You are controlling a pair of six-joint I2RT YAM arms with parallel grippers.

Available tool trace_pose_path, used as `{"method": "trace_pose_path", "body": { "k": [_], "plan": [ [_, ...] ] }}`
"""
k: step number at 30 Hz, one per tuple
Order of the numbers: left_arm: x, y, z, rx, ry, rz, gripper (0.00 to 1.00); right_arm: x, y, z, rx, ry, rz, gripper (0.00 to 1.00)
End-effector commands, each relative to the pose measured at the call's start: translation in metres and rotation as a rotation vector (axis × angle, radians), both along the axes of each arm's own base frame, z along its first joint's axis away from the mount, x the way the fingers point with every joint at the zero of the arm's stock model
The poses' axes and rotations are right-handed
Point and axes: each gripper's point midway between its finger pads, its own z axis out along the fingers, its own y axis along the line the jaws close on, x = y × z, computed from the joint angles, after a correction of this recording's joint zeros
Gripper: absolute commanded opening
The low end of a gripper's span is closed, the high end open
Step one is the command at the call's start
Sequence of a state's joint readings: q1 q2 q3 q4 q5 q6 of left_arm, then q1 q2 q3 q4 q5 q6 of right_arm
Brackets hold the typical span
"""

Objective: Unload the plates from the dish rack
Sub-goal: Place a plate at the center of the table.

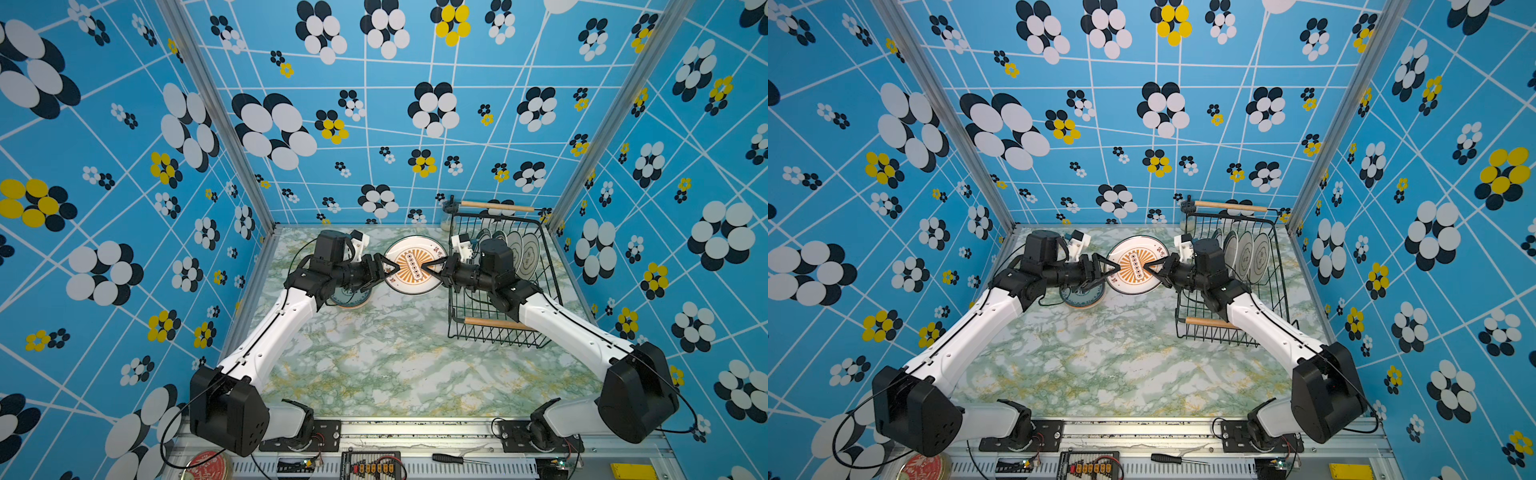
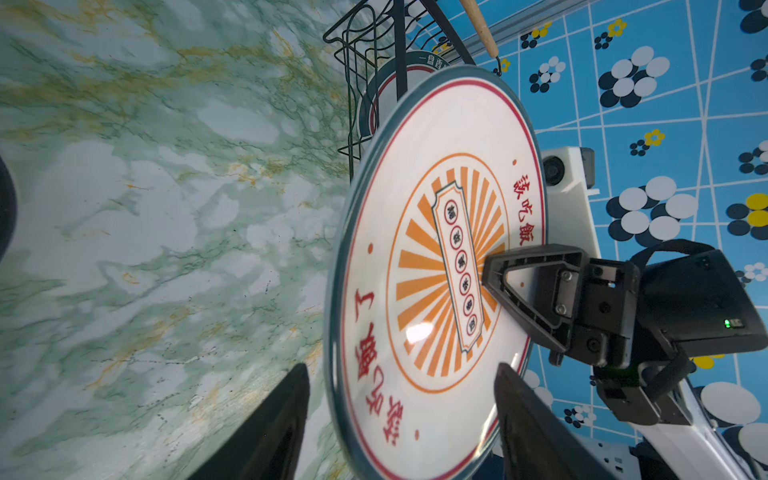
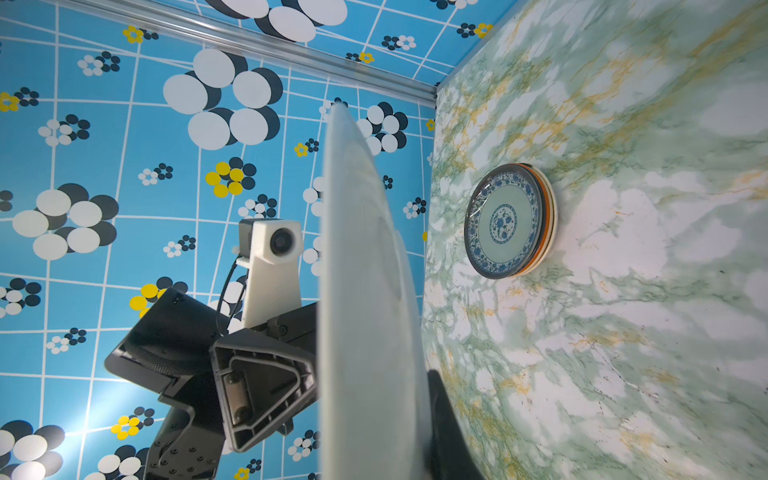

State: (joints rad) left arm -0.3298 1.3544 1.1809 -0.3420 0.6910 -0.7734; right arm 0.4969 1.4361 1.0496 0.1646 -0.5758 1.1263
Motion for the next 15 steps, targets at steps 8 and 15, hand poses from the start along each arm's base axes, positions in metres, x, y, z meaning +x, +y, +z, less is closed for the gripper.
{"method": "trace_pose_path", "body": {
  "k": [8, 15],
  "plan": [
    [-0.002, -0.009, -0.013, -0.014, 0.031, -0.041, 0.35, -0.001, 0.02, 0.009, 0.049, -0.04, 0.072, 0.12],
    [-0.003, -0.01, -0.018, -0.019, 0.047, -0.052, 0.19, -0.002, 0.029, 0.005, 0.046, -0.033, 0.094, 0.12]
  ]
}}
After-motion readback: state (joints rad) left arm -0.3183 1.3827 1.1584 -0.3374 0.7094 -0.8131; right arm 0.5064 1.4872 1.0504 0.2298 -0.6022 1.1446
